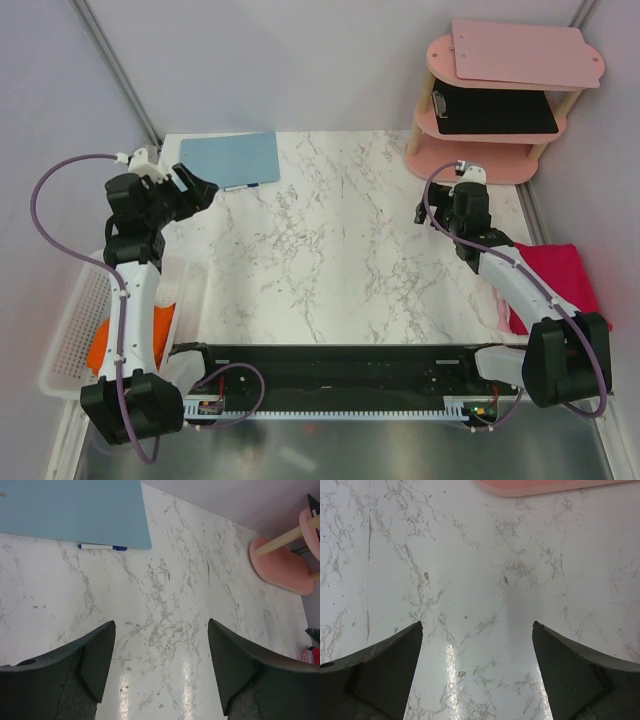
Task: Fold and stack the t-shirts
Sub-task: Grab crumpled tshirt from bin with the left arm
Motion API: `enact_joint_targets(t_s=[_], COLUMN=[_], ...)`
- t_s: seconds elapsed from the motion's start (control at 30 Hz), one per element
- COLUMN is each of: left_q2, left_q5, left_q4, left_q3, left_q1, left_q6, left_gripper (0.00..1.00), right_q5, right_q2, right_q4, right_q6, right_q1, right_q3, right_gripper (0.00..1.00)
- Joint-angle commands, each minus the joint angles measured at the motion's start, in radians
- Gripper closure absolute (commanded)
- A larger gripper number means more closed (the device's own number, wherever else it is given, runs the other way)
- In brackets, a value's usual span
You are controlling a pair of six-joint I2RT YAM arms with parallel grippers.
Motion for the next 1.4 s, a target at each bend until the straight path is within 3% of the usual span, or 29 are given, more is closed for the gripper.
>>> enact_joint_targets(t_s=[0.0, 0.03, 0.17, 0.3, 0.5, 0.67, 0.77, 0.87, 0.97, 1.0, 1.07, 1.1, 1.37], left_q2=[-0.035, -0.035, -0.049, -0.095, -0.075, -0.144, -0.192, -0.193, -0.177, -0.17, -0.16, -0.157, -0.128], left_q5=[-0.088, -0.077, -0.194, -0.506, -0.824, -0.99, -1.007, -1.008, -1.045, -1.071, -1.085, -1.09, -1.082], left_q4=[0.019, 0.016, -0.102, -0.254, -0.495, -0.582, -0.59, -0.596, -0.609, -0.621, -0.625, -0.627, -0.613], left_q3=[-0.054, -0.048, 0.021, 0.067, 0.125, -0.005, -0.062, -0.062, -0.059, -0.059, -0.073, -0.077, -0.119], left_q1=[0.004, 0.004, 0.004, 0.004, 0.005, 0.006, 0.016, 0.028, 0.03, 0.029, 0.03, 0.03, 0.03], left_q6=[-0.082, -0.048, -0.003, 0.0, -0.011, -0.115, -0.138, -0.137, -0.149, -0.16, -0.186, -0.195, -0.212], left_gripper=[0.07, 0.0, 0.0, 0.0, 0.0, 0.0, 0.0, 0.16, 0.57, 0.79, 0.93, 0.98, 0.98], right_q5=[-0.011, -0.008, -0.008, -0.012, -0.023, -0.043, -0.044, -0.046, -0.046, -0.048, -0.044, -0.044, -0.011], right_q2=[0.003, 0.003, 0.009, 0.037, 0.092, 0.12, 0.116, 0.112, 0.112, 0.112, 0.113, 0.113, 0.127], right_q4=[0.024, 0.024, 0.027, 0.029, 0.029, 0.024, 0.018, 0.016, 0.009, 0.009, 0.006, 0.003, -0.031], right_q6=[0.01, 0.01, 0.016, 0.027, 0.029, 0.026, 0.023, 0.023, 0.02, 0.021, 0.018, 0.016, 0.01], right_q1=[0.017, 0.02, 0.028, 0.043, 0.07, 0.086, 0.087, 0.089, 0.089, 0.09, 0.087, 0.087, 0.089], right_q3=[0.006, 0.005, -0.001, -0.003, 0.008, 0.022, 0.025, 0.025, 0.028, 0.028, 0.031, 0.032, 0.066], right_gripper=[0.02, 0.02, 0.02, 0.02, 0.02, 0.02, 0.02, 0.02, 0.02, 0.02, 0.02, 0.02, 0.02])
